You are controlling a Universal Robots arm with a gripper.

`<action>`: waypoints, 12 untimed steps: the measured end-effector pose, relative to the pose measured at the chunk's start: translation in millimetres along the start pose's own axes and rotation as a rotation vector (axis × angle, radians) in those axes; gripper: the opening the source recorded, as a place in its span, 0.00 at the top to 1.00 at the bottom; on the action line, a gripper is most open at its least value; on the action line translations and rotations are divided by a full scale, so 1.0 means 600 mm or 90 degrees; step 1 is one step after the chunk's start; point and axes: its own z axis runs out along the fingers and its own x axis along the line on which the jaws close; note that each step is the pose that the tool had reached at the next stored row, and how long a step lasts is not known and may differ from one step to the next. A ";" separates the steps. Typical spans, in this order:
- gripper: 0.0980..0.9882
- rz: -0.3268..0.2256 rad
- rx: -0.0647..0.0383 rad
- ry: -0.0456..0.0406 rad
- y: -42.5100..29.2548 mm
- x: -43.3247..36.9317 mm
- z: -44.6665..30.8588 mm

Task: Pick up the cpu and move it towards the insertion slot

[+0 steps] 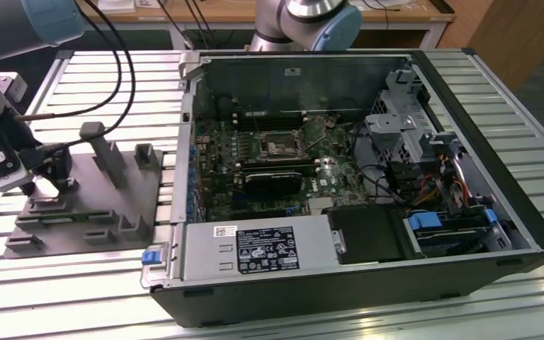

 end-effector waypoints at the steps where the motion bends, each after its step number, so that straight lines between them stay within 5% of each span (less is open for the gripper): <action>1: 0.50 0.000 0.000 0.0000 0.000 0.000 0.000; 12: 0.50 0.000 0.000 0.0002 0.000 0.002 -0.012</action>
